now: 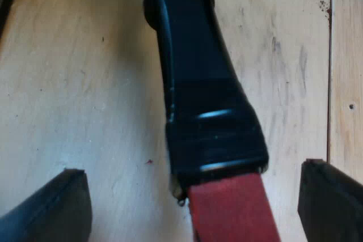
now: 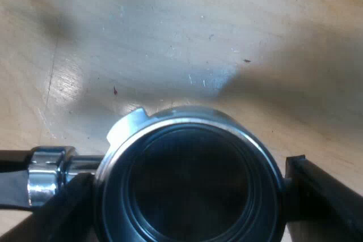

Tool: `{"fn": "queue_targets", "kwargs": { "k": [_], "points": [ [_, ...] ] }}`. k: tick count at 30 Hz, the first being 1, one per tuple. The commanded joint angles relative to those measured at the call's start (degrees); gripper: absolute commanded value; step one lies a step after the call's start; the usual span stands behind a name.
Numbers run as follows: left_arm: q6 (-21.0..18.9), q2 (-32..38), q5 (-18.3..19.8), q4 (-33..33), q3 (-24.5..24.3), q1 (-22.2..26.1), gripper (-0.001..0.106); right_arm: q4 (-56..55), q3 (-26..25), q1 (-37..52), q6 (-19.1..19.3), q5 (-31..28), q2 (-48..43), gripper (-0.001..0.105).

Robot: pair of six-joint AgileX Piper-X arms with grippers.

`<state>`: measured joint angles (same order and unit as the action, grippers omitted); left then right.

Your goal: Put the handle in the coffee machine

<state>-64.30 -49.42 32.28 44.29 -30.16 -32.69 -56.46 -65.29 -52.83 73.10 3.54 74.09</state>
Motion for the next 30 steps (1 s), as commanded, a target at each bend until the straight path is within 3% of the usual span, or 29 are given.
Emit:
{"fn": "queue_targets", "kwargs": {
  "k": [1,3,10,16,18,30],
  "points": [
    [0.29,0.15,-0.51,-0.42,-0.07,-0.06,0.074,0.93,-0.72,0.0,-0.04,0.63,-1.03,0.0],
    [0.29,0.15,-0.51,-0.42,-0.07,-0.06,0.07,0.93,-0.72,0.0,-0.04,0.63,-1.03,0.0],
    [0.29,0.15,-0.69,-0.42,-0.07,-0.06,0.031,0.93,-0.72,0.0,-0.04,0.63,-1.03,0.0],
    [0.29,0.15,-0.69,-0.42,-0.07,-0.06,0.005,0.93,-0.72,0.0,-0.04,0.63,-1.03,0.0],
    [0.29,0.15,-0.69,-0.42,-0.07,-0.06,0.0,0.93,-0.72,0.0,-0.04,0.63,-1.03,0.0],
    [0.29,0.15,-0.69,-0.42,-0.07,-0.06,0.0,0.93,-0.72,0.0,-0.59,0.16,-1.03,0.0]
  ]
}}
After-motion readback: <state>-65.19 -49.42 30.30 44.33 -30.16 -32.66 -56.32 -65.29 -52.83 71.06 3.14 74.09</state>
